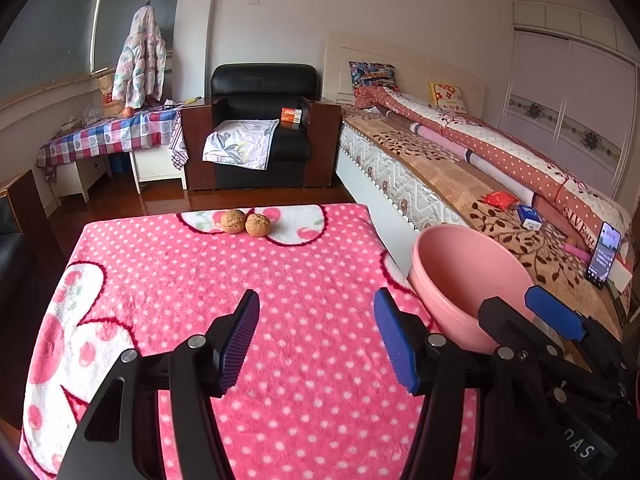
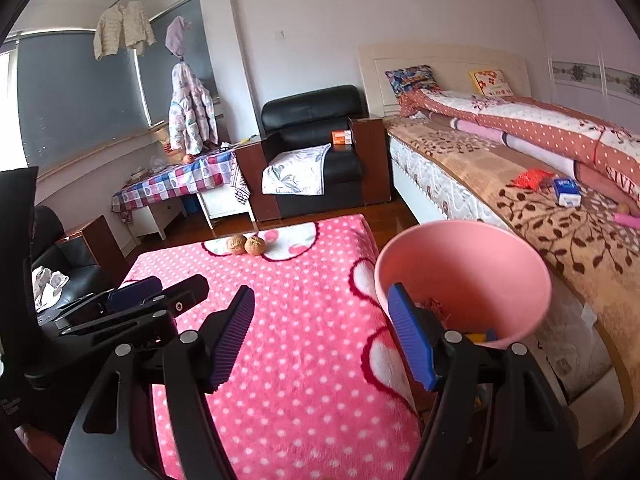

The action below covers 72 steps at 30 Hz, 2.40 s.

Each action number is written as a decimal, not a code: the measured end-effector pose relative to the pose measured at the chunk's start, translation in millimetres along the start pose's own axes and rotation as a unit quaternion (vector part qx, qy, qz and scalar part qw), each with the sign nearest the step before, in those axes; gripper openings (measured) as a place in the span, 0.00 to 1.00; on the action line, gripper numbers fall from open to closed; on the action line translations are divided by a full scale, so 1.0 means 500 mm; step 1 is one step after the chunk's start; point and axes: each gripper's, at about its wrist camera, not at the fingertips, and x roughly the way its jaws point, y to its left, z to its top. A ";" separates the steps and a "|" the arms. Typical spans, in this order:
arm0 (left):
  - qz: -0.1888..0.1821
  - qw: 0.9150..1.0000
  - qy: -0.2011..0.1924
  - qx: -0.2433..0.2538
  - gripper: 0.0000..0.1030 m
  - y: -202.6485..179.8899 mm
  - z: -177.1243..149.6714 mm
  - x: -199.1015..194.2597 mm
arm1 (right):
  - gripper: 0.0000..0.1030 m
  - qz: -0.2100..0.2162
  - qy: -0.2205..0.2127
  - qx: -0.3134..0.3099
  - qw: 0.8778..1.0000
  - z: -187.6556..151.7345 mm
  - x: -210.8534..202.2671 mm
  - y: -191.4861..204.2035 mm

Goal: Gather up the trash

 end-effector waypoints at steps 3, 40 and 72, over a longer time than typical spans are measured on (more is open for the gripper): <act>-0.005 1.000 0.004 0.008 0.57 -0.011 -0.007 0.002 | 0.67 -0.005 0.003 0.011 1.000 -0.005 -0.003 -0.010; -0.019 1.000 0.011 0.018 0.55 -0.032 -0.026 0.001 | 0.68 -0.017 0.011 0.020 1.000 -0.018 -0.003 -0.024; -0.022 0.999 0.019 0.014 0.54 -0.024 -0.042 0.011 | 0.68 -0.018 0.016 0.019 1.000 -0.025 -0.004 -0.025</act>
